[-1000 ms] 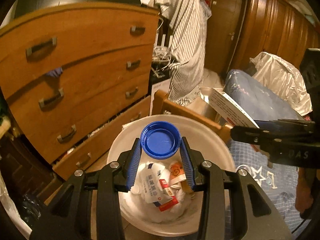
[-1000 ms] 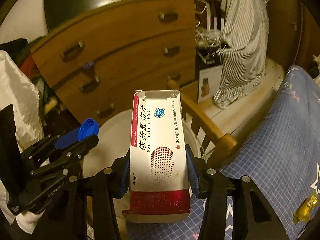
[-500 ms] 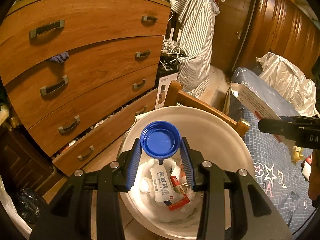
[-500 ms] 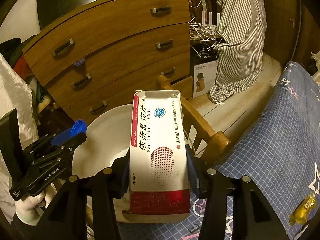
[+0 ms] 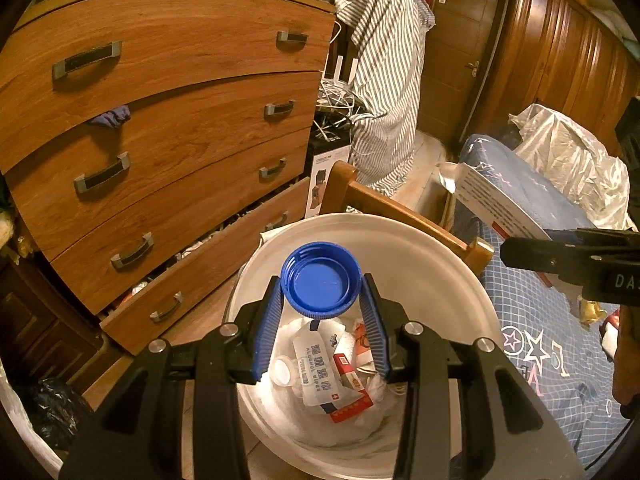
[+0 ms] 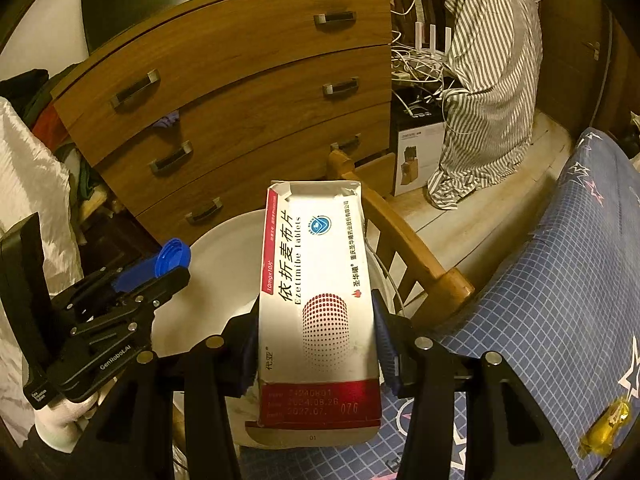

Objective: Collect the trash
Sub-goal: 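Open both tools to drop the box and cap into the bucket, then move both tools back over the trash on the bed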

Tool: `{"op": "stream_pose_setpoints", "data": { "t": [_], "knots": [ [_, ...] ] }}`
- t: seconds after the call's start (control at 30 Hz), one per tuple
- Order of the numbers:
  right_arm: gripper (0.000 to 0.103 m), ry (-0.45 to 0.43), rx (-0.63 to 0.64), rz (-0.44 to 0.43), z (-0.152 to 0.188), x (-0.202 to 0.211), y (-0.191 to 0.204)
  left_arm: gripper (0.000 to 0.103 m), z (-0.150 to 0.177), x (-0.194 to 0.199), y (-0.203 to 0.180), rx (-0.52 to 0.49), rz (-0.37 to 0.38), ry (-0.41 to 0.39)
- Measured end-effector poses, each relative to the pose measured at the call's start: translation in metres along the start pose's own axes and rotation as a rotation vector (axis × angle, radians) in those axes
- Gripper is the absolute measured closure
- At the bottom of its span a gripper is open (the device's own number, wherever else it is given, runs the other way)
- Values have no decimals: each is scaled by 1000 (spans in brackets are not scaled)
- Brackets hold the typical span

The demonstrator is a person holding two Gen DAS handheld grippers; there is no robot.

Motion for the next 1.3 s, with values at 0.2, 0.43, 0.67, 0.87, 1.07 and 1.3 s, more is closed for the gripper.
{"op": "stream_pose_setpoints", "data": {
  "t": [0.2, 0.43, 0.67, 0.87, 1.07, 1.3],
  "knots": [
    [47, -12, 5, -5, -4, 2, 2, 65, 0, -3, -2, 1, 2, 6],
    [30, -56, -9, -29, -1, 12, -3, 47, 3, -8, -3, -4, -7, 24],
    [30, -76, -48, -56, 15, 26, -18, 47, 7, -4, -8, -18, -9, 29],
    [30, -114, -67, -69, 47, 48, -29, 47, 14, 8, -17, -28, -2, 20],
    [30, -170, -103, -56, 111, 76, -50, 47, 31, 14, -48, -71, 28, 21],
    [30, -202, -158, 18, 208, 101, -92, 47, 58, 1, -127, -194, 90, 68]
  ]
}}
Point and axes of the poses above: each gripper's, at about its wrist camera, not at the fingertips, and x roughly against the way its jaws point, y to its left, z to its underside, the point moved 2 cm from there along -x, roughly the way its jaws point, and after that the axes turned 15 degrees about y, right-handed, at the moved point
